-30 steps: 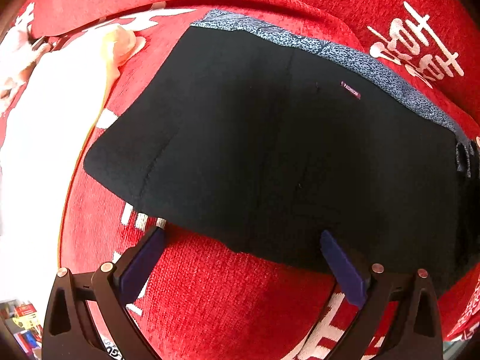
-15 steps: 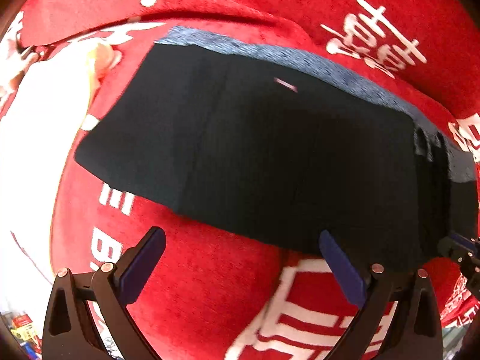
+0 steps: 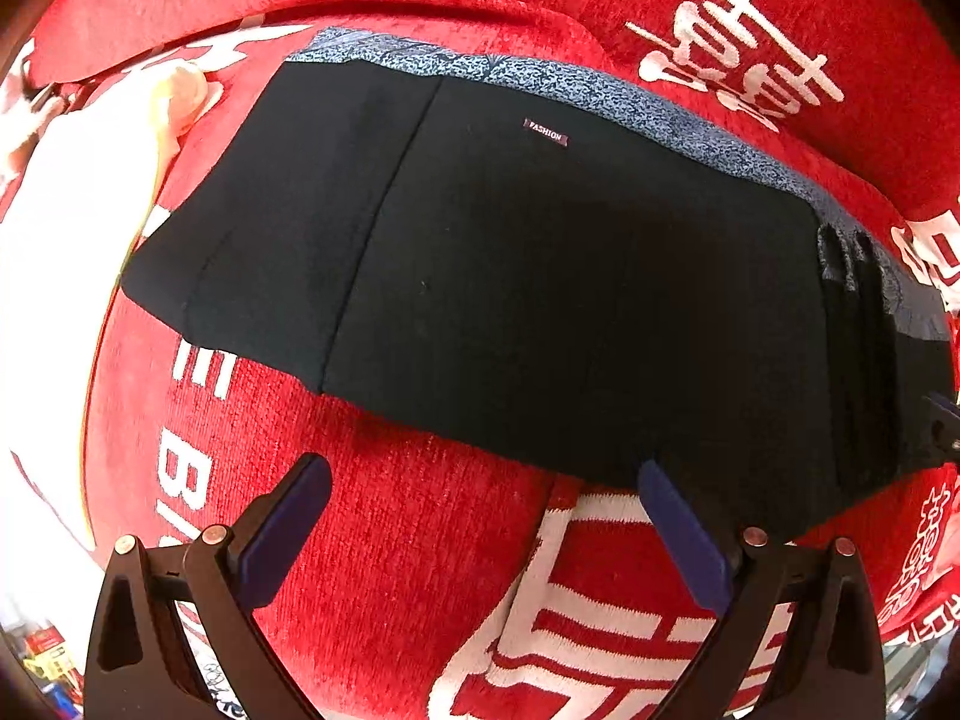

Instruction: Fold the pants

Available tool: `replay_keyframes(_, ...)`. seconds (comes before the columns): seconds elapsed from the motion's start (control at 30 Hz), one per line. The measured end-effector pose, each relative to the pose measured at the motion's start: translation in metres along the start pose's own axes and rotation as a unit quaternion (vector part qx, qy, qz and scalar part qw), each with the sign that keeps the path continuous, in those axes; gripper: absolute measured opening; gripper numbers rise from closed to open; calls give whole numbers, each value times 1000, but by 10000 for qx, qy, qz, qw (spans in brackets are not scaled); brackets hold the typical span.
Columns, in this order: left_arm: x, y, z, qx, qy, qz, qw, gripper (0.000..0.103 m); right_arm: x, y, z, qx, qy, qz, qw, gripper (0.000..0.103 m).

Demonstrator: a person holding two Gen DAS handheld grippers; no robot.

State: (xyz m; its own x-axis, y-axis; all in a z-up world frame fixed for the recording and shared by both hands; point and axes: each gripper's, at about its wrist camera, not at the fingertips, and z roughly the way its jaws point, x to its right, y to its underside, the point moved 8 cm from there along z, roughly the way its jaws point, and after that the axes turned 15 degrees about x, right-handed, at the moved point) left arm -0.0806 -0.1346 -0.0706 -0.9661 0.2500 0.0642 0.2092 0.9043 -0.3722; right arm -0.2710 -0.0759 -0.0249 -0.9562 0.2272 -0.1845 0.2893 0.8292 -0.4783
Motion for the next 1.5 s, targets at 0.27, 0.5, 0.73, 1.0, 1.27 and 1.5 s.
replay_keyframes(0.27,-4,1,4,-24,8,-137,9999,103,-3,21,23,-406,156,77,9990,41)
replay_keyframes(0.5,-6,-1,5,-13,34,-188,9998,103,-16,26,24,-394,213,-298,9986,48)
replay_keyframes(0.73,-5,-3,7,-24,81,-258,9996,103,-16,27,24,-416,267,-309,9983,48)
replay_keyframes(1.0,-11,-2,-1,56,217,-446,9988,103,-20,31,23,-397,306,-387,9980,50)
replay_keyframes(1.27,-73,-14,-17,650,893,-1831,9769,103,-20,34,26,-444,305,-453,9975,50)
replay_keyframes(1.5,-104,-20,-7,901,1820,-2910,9349,103,-25,35,27,-435,357,-634,9964,52)
